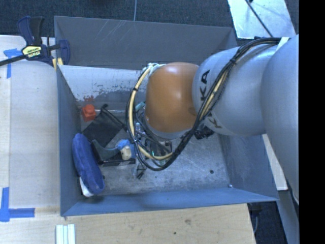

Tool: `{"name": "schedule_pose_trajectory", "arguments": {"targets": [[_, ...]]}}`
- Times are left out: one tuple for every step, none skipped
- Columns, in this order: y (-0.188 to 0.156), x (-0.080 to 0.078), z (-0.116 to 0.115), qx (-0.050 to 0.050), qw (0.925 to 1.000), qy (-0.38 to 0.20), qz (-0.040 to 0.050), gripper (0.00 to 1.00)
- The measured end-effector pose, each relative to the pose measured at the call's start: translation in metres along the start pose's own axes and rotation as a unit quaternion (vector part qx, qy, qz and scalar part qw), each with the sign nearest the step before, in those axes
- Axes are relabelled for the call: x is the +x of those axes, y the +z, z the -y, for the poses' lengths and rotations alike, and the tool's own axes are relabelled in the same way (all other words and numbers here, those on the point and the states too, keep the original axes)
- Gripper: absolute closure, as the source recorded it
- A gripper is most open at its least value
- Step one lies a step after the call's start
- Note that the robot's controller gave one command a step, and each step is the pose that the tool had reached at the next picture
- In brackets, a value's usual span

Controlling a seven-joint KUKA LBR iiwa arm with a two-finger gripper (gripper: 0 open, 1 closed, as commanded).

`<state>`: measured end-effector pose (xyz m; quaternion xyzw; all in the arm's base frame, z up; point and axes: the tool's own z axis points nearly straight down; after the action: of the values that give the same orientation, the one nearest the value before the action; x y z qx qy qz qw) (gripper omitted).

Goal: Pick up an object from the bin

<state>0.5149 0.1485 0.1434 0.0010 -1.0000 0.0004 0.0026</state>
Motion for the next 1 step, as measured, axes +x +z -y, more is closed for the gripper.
{"name": "schedule_pose_trajectory", "arguments": {"targets": [[0.0743, -0.0296, 0.0046, 0.0, 0.9999, -0.01, -0.0056, 0.0]]}}
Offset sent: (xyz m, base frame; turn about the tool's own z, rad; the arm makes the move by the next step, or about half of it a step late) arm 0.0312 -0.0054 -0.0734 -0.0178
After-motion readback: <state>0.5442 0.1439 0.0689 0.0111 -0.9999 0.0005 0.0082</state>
